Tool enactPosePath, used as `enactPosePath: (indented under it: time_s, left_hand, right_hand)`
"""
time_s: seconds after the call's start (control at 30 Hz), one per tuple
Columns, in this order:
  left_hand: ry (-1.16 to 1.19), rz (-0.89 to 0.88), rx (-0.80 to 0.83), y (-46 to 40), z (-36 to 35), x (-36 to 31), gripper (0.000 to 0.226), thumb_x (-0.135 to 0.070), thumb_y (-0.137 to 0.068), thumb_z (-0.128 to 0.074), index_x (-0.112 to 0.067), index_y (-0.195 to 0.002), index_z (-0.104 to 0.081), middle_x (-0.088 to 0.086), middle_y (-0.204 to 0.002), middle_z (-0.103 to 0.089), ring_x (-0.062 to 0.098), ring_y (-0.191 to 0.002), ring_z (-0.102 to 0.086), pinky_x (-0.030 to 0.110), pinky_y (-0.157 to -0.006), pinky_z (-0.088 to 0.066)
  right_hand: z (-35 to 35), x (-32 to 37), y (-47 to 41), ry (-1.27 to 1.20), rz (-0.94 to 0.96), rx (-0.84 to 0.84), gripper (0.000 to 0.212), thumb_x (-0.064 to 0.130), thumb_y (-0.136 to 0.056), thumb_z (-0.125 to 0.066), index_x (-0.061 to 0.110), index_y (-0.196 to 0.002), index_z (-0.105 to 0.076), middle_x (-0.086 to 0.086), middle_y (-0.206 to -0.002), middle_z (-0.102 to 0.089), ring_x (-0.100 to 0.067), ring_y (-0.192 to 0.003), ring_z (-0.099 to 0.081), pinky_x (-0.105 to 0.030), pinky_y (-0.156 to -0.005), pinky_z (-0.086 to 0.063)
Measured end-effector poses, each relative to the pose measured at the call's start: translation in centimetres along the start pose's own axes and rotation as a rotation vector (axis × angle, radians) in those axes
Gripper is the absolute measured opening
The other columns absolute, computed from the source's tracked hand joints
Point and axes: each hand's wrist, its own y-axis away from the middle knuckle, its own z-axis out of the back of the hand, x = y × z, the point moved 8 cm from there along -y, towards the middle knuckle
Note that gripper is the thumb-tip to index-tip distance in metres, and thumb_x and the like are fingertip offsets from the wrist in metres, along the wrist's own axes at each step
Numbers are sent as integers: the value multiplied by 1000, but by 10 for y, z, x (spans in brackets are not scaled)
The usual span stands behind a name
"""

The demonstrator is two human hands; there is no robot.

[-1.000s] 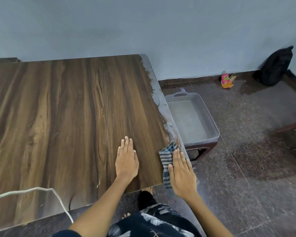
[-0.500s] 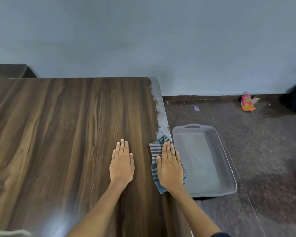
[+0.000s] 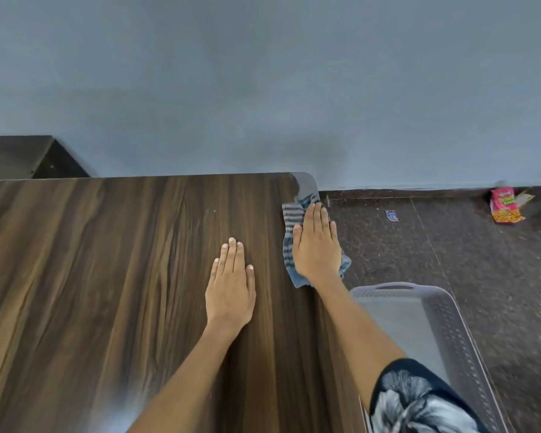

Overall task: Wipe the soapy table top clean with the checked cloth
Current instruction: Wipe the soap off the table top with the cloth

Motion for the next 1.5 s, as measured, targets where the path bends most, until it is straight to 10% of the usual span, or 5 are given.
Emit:
enactPosePath:
  time_s: [0.37, 0.63, 0.93, 1.3, 1.5]
  left_hand:
    - [3, -21, -100, -11, -7, 3, 58, -35, -93, -2, -14, -145, -20, -1, -153, -19, 8, -139, -7, 28, -114, -8]
    - [13, -27, -104, -8, -3, 3, 55, -32, -95, -8, -12, -145, -22, 1, -153, -22, 7, -138, -7, 27, -114, -8]
    - [64, -35, -100, -6, -1, 0, 48, -22, -99, -24, -13, -146, -18, 1, -155, -17, 10, -142, -10, 25, -115, -4]
    - [236, 62, -311, 12, 18, 8, 58, -37, -98, -21, -1, -143, -22, 19, -147, -32, 27, -137, -29, 41, -112, -27]
    - [187, 16, -207, 24, 9, 7, 62, -43, -96, -13, -6, -145, -20, 10, -150, -30, 21, -139, -25, 32, -114, -15]
  right_hand:
    - [-7, 32, -119, 39, 45, -38, 55, 29, -101, -20, 1, -147, -13, -14, -154, -19, -27, -142, -16, -37, -116, -8]
    - [-9, 50, -19, 31, 355, 61, 59, 39, -98, -6, 7, -148, -14, -9, -155, -21, -19, -143, -18, -30, -114, -8]
    - [-1, 15, -79, 2, -188, 30, 60, 34, -100, -17, -1, -147, -2, -18, -156, -5, -29, -144, -6, -40, -117, -7]
    - [-26, 143, 9, 73, 841, 322, 50, 26, -102, -28, 20, -149, -13, 1, -157, -9, -15, -144, -5, -33, -116, -3]
    - [1, 40, 43, -30, 554, 247, 48, 24, -101, -28, 28, -147, -14, 11, -154, -8, -3, -141, 0, -30, -117, 0]
